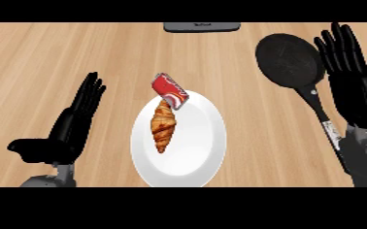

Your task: Pick the croissant from the plate and place it in the pan

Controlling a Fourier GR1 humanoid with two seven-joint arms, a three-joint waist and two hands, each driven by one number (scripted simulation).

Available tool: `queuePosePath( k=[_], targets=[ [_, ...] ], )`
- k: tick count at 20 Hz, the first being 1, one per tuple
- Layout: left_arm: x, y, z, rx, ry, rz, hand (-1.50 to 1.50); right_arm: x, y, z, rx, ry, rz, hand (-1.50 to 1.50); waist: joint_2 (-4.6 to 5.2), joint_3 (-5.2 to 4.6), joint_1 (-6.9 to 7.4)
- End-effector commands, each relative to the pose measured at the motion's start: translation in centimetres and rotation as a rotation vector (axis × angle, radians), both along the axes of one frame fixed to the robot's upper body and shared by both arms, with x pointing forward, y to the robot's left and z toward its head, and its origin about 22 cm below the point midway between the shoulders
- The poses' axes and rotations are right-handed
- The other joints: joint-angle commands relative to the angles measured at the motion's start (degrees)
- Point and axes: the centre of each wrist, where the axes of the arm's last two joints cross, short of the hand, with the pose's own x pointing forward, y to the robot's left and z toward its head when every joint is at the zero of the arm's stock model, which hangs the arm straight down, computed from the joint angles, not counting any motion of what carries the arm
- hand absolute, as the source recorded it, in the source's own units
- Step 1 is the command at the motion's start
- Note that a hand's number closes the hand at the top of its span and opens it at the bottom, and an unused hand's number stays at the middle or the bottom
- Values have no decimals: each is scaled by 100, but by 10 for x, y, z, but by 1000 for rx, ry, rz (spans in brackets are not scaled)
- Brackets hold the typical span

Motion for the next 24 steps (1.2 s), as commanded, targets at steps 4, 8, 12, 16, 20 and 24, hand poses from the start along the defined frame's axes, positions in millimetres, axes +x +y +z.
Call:
queuePosePath(
  k=[4,8,12,16,20,24],
  targets=[
    [19,10,14,43,33,59,0,28,120,32,-238,66,253,150,50,-187,523],
    [19,12,4,11,137,94,0,35,131,37,-660,136,81,150,-25,-231,400],
    [29,27,14,-3,156,145,0,10,183,53,-851,5,114,-150,-65,-178,73],
    [29,45,19,-9,169,159,0,-2,205,76,-1019,31,28,-150,-52,-173,14],
    [41,35,38,-7,148,153,0,7,218,101,-1197,-14,129,-150,-15,-162,59],
    [35,27,28,-8,166,137,0,6,277,116,-1287,16,173,-150,-1,-166,133]
  ],
)
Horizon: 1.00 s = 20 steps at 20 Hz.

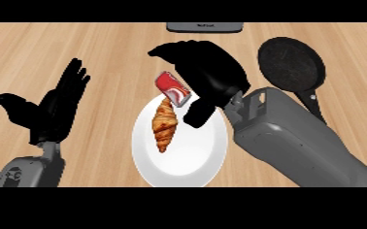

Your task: Pick the croissant from the plate and place it in the pan

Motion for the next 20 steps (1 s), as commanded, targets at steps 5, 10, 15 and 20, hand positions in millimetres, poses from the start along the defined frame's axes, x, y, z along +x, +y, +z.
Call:
queuePosePath(
  k=[5,10,15,20],
  targets=[
    [5,11,5,-6,-18,2,0,13,68,19,-386,48,20,-150,34,-6,73],
    [4,-7,-8,-19,12,-11,0,23,109,10,-552,100,24,-150,44,-2,84],
    [1,-11,1,5,10,-23,0,25,113,-33,-794,312,8,-150,19,-4,148],
    [8,5,-5,1,4,-13,0,13,123,-27,-866,331,46,-150,14,0,50]
  ],
)
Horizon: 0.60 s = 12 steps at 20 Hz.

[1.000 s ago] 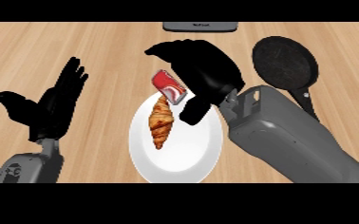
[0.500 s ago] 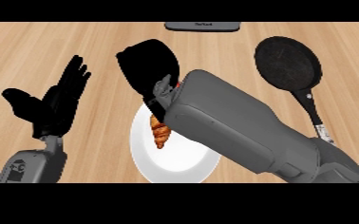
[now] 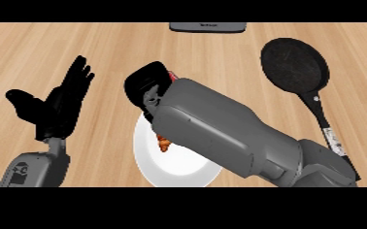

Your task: Pick the croissant from the plate and place it in the pan

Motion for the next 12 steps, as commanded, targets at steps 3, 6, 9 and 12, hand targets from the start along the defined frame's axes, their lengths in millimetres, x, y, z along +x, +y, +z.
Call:
queuePosePath(
  k=[3,6,9,12],
  targets=[
    [0,11,5,-8,12,3,0,-22,16,-3,-137,7,42,-150,-18,3,-8],
    [0,13,9,-1,10,-16,0,-25,23,-9,-258,-61,81,-150,-13,-1,38],
    [3,4,11,-14,11,17,0,-30,26,-13,-270,-110,82,-150,-7,3,-15],
    [-7,-5,-8,13,0,-5,0,-44,29,-17,-279,-120,82,-150,-16,-1,23]
  ],
)
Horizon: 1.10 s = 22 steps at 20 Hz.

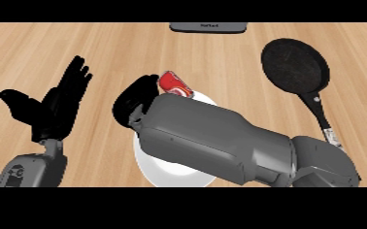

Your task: Pick the croissant from the plate and place it in the pan

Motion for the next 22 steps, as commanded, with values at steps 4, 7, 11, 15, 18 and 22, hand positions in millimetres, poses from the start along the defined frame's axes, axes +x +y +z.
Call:
queuePosePath(
  k=[4,7,11,15,18,22],
  targets=[
    [-1,-10,-6,-4,1,-30,0,-7,8,-14,-46,-59,-45,-150,33,-3,107],
    [0,-7,-10,11,-20,-17,0,-12,7,-22,-58,-47,-46,-150,28,-2,67],
    [2,-11,4,0,-15,-31,0,-9,4,-37,-126,-68,-90,-150,29,-3,133],
    [8,-18,-2,-7,-12,-40,0,-3,2,-41,-139,-103,-94,-150,43,-2,85],
    [-4,-8,-2,8,-19,-31,0,-10,5,-37,-106,-78,-105,-150,24,0,125],
    [12,-10,0,8,-23,-24,0,6,-7,-61,-135,-67,-104,-150,58,0,85]
  ],
)
